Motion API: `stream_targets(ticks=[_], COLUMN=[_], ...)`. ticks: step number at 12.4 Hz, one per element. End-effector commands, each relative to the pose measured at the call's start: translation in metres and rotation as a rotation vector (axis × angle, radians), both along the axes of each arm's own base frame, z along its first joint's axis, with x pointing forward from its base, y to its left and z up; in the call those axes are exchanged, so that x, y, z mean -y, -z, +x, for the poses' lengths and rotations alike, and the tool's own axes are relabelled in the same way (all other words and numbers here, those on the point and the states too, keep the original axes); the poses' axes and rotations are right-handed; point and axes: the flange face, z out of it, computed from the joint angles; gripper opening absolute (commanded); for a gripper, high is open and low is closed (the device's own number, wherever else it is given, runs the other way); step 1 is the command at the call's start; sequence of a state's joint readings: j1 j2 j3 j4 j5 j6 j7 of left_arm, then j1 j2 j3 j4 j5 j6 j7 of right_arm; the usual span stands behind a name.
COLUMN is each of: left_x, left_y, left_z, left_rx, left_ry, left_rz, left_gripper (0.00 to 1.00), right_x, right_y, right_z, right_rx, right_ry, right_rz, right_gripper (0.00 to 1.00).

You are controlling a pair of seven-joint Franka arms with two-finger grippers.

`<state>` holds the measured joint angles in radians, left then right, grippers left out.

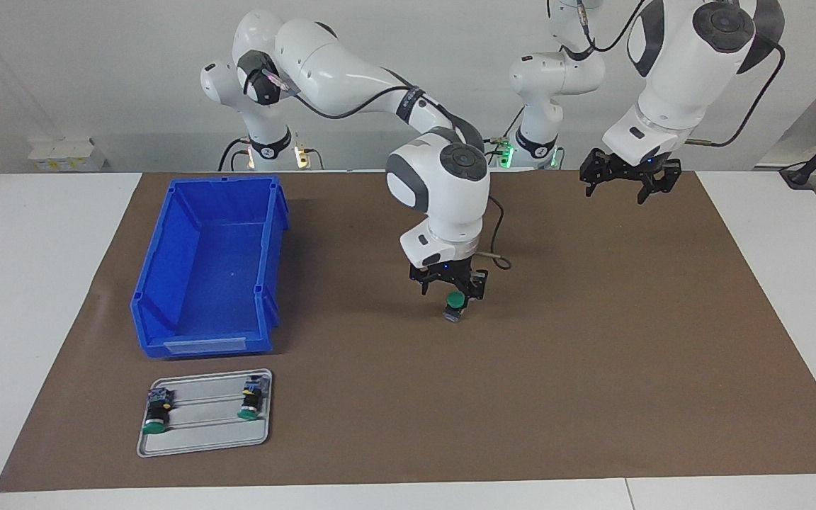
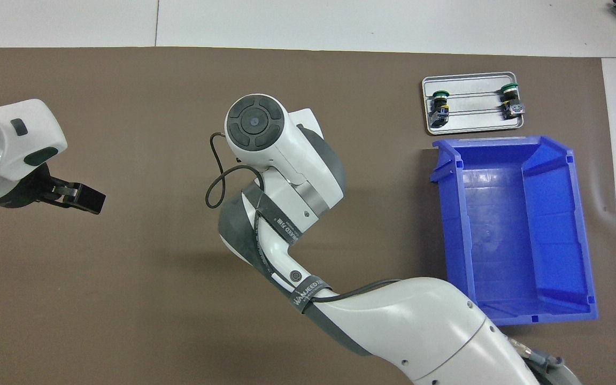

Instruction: Place and press button with both arms

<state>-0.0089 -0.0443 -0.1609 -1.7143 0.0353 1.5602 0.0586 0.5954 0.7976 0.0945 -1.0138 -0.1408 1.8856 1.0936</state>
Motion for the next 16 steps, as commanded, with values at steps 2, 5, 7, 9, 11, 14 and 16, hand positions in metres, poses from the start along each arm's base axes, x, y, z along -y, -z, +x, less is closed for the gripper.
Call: stream_targets(ticks=[2, 5, 7, 9, 11, 14, 16], left_x=[-0.021, -0.034, -0.035, -0.035, -0.035, -0.034, -0.035], left_y=[-0.004, -0.005, -0.005, -0.004, -0.004, -0.002, -0.008], left_z=[0.001, 0.012, 0.012, 0.012, 0.013, 0.014, 0.017], left_rx=[0.049, 0.110, 0.107, 0.109, 0.116, 0.133, 0.146], left_ry=[-0.084, -0.108, -0.103, -0.103, -0.106, -0.102, -0.099], left_rz=[0.010, -0.017, -0.024, -0.024, -0.026, -0.029, -0.024], left_gripper=[1.00, 1.00, 1.00, 1.00, 1.00, 1.00, 1.00], right_x=[-0.012, -0.016, -0.017, -0.017, -0.024, -0.027, -0.027], right_y=[0.012, 0.021, 0.028, 0.039, 0.048, 0.051, 0.050], right_z=[-0.004, -0.006, -0.008, -0.014, -0.020, -0.026, -0.027], right_rx=[0.025, 0.034, 0.038, 0.027, 0.038, 0.029, 0.028], right_ry=[0.018, 0.012, 0.004, -0.006, -0.029, -0.035, -0.036], right_rz=[-0.018, -0.011, -0.017, -0.042, -0.056, -0.070, -0.074], right_gripper=[0.88, 0.87, 0.86, 0.85, 0.81, 0.78, 0.67])
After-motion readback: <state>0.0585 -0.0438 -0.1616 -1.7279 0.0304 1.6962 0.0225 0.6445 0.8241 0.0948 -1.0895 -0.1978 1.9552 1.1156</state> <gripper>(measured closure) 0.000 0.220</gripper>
